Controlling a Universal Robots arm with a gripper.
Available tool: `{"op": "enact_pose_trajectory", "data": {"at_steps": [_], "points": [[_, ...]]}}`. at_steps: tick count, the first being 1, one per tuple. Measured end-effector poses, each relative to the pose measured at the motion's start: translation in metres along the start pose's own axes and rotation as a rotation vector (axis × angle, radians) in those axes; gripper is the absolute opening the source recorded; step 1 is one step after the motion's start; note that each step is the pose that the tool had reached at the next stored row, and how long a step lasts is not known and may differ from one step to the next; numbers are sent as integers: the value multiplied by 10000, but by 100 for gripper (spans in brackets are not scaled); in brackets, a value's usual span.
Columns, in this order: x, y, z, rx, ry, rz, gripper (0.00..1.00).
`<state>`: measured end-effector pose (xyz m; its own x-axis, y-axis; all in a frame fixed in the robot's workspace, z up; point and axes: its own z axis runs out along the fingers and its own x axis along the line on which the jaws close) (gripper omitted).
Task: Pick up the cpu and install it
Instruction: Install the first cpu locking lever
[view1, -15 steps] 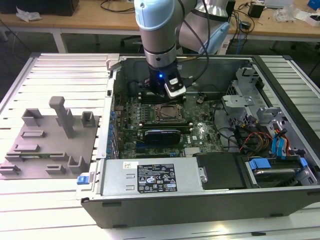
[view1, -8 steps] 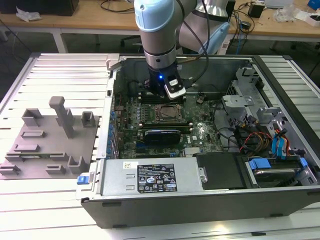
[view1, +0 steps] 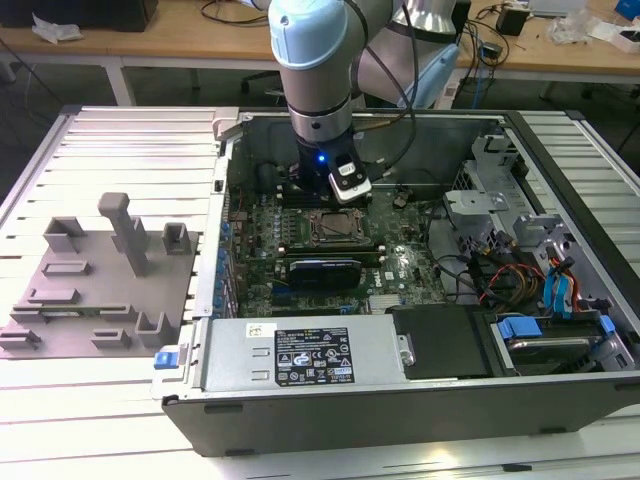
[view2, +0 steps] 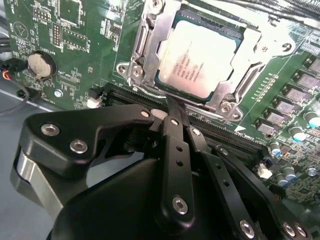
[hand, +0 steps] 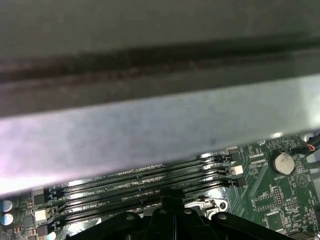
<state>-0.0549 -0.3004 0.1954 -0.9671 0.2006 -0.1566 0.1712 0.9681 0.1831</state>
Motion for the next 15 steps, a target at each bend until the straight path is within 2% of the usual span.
{"op": "enact_pose_trajectory", "data": {"at_steps": [7, 13, 15], "points": [[-43, 9, 9, -5, 0, 1, 11], [-57, 25, -76, -7, 1, 1, 11], [-67, 37, -138, -7, 1, 1, 11]]}}
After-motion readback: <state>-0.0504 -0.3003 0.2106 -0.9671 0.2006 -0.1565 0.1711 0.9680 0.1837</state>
